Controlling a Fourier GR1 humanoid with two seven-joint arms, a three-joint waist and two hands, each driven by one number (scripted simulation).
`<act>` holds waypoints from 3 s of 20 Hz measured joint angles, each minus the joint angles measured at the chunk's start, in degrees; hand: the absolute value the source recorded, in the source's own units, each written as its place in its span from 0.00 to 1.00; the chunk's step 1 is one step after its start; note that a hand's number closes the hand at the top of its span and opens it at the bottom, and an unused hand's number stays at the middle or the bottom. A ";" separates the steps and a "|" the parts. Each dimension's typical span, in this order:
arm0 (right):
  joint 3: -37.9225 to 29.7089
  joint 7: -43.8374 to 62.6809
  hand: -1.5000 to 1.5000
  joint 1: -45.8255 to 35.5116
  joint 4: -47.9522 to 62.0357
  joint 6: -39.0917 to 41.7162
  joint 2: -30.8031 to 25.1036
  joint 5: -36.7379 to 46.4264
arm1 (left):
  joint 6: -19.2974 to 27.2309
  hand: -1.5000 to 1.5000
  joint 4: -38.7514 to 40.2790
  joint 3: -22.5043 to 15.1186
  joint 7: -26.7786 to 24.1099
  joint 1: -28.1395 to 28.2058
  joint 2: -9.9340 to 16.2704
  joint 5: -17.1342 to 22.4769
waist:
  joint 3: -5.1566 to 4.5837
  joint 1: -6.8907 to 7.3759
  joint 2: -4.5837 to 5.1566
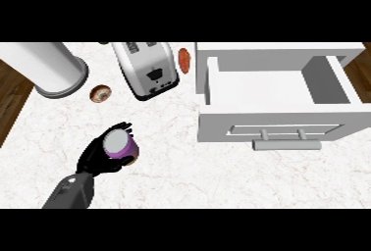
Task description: Pick up the can, place it into the drawer and close the drawer
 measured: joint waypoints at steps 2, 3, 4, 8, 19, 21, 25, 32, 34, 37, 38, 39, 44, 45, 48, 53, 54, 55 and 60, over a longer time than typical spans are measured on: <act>1.07 -0.53 0.00 0.32 -0.11 -0.10 0.75 0.81 | -2.11 1.00 0.62 -0.14 0.51 -0.50 0.09 0.43 | 0.01 0.02 -0.01; 1.05 -0.02 0.00 0.76 -0.89 -0.02 0.93 0.27 | -2.94 1.00 1.05 -0.31 0.79 -0.92 -0.28 0.56 | 0.01 -0.02 -0.01; 1.20 -0.17 0.00 0.94 -0.69 0.15 1.16 0.39 | -3.50 1.00 0.20 -0.47 1.91 -1.09 -0.53 0.96 | 0.00 0.06 -0.05; 1.72 0.62 0.00 1.10 -1.77 -0.55 1.58 0.19 | -5.87 1.00 -2.20 -0.92 2.93 -1.93 -1.28 2.13 | 0.02 0.21 -0.11; 2.26 0.79 0.00 2.84 -3.74 -2.60 1.55 -1.16 | 4.42 1.00 -17.18 1.06 7.35 1.08 -7.17 7.62 | 0.08 0.72 -0.34; 2.56 0.66 0.00 3.22 -3.90 -2.61 1.69 -1.07 | 8.97 1.00 -19.79 2.44 8.92 0.52 -7.74 9.10 | 0.08 0.77 -0.38; 2.05 0.61 0.00 3.90 -4.58 -3.17 1.55 -1.93 | 16.42 1.00 -29.81 -0.41 13.23 2.69 -8.49 12.21 | 0.09 0.84 -0.45; 1.89 0.90 0.00 5.31 -5.60 -2.80 1.86 -2.90 | 28.44 1.00 -42.97 -7.03 20.37 1.47 -8.87 12.09 | 0.06 0.43 -0.32; 1.76 0.33 0.00 5.19 -4.62 -2.22 1.91 -2.88 | 30.87 1.00 -46.81 -8.45 23.56 0.85 -8.75 11.86 | 0.06 0.44 -0.30; 1.64 1.19 0.00 5.38 -5.68 -2.74 1.90 -3.60 | 34.51 1.00 -50.28 -10.61 26.95 -0.89 -8.85 11.06 | 0.06 0.33 -0.25; 1.77 1.42 0.00 5.23 -5.71 -3.19 1.89 -3.67 | 35.34 1.00 -51.34 -10.85 28.19 -1.51 -8.81 10.77 | 0.05 0.32 -0.23; 1.60 1.62 0.00 4.89 -5.69 -3.37 1.91 -3.66 | 36.13 1.00 -52.01 -11.17 29.57 -2.48 -8.83 10.43 | 0.05 0.31 -0.22; 2.53 1.52 0.00 3.97 -5.26 -4.26 1.32 -2.97 | 40.20 1.00 -52.93 -12.48 33.83 -8.20 -8.77 9.01 | 0.05 0.15 -0.15; 3.05 1.70 0.00 4.12 -5.75 -4.72 1.45 -2.83 | 40.88 1.00 -53.25 -12.59 34.88 -9.26 -8.77 8.66 | 0.05 0.14 -0.14; 3.88 1.53 0.00 4.12 -5.71 -5.07 1.56 -2.27 | 44.30 1.00 -53.57 -13.78 37.91 -13.37 -8.87 7.44 | 0.05 0.07 -0.14; 4.13 1.40 0.00 3.95 -5.48 -5.26 1.42 -2.12 | 47.03 1.00 -50.47 -14.37 39.89 -19.68 -8.84 7.13 | 0.05 -0.07 -0.09; 3.83 2.23 0.00 3.29 -5.44 -5.81 0.65 -2.90 | 48.31 1.00 -49.39 -15.02 39.99 -21.35 -8.87 7.24 | 0.05 -0.14 -0.07; 3.78 2.54 0.00 2.83 -5.08 -5.76 0.27 -3.06 | 49.71 1.00 -47.73 -15.81 39.46 -22.91 -8.88 7.72 | 0.04 -0.25 -0.05; 4.12 2.58 0.00 1.78 -4.98 -5.27 0.90 -1.63 | 54.27 1.00 -42.26 -18.67 38.79 -29.54 -8.94 9.89 | 0.06 -0.48 0.00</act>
